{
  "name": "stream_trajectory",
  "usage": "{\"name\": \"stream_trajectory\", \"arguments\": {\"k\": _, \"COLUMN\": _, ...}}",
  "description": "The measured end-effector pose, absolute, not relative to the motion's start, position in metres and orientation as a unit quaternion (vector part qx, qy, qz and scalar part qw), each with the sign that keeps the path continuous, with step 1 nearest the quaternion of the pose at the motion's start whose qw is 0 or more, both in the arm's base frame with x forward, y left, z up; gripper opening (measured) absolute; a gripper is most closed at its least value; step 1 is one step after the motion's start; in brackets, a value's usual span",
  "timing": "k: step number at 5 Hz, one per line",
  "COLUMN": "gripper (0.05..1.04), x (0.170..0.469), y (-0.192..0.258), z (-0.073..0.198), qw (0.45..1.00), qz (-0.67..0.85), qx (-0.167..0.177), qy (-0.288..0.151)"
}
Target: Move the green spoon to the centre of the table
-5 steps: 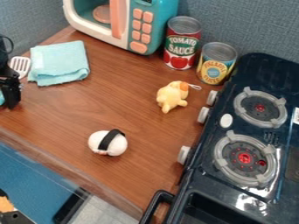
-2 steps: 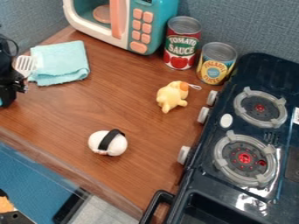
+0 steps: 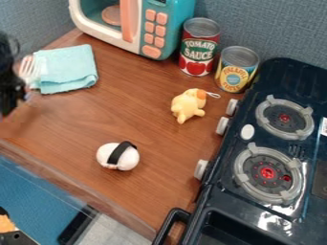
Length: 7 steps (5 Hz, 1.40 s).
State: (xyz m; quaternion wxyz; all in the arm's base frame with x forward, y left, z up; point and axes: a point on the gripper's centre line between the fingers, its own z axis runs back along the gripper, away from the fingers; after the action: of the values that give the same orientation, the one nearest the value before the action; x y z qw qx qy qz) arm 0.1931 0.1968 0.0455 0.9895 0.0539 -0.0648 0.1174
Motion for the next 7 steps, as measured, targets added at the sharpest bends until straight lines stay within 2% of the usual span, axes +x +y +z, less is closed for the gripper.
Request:
{"name": "stream_trajectory", "arguments": {"k": 1, "gripper": 0.33, "x": 0.198, "y": 0.169, "z": 0.071, "qw": 0.991, "qz": 0.062, "qx": 0.068, "qy": -0.092}}
{"name": "stream_trajectory", "arguments": {"k": 3, "gripper": 0.33, "x": 0.238, "y": 0.106, "z": 0.072, "qw": 0.994, "qz": -0.056, "qx": 0.031, "qy": -0.093}}
{"name": "stream_trajectory", "arguments": {"k": 5, "gripper": 0.33, "x": 0.279, "y": 0.072, "z": 0.054, "qw": 0.995, "qz": -0.061, "qx": -0.045, "qy": -0.064}}
{"name": "stream_trajectory", "arguments": {"k": 6, "gripper": 0.33, "x": 0.292, "y": 0.068, "z": 0.04, "qw": 0.995, "qz": -0.059, "qx": -0.06, "qy": -0.052}}
{"name": "stream_trajectory", "arguments": {"k": 7, "gripper": 0.33, "x": 0.297, "y": 0.062, "z": 0.02, "qw": 0.996, "qz": -0.076, "qx": -0.036, "qy": -0.035}}
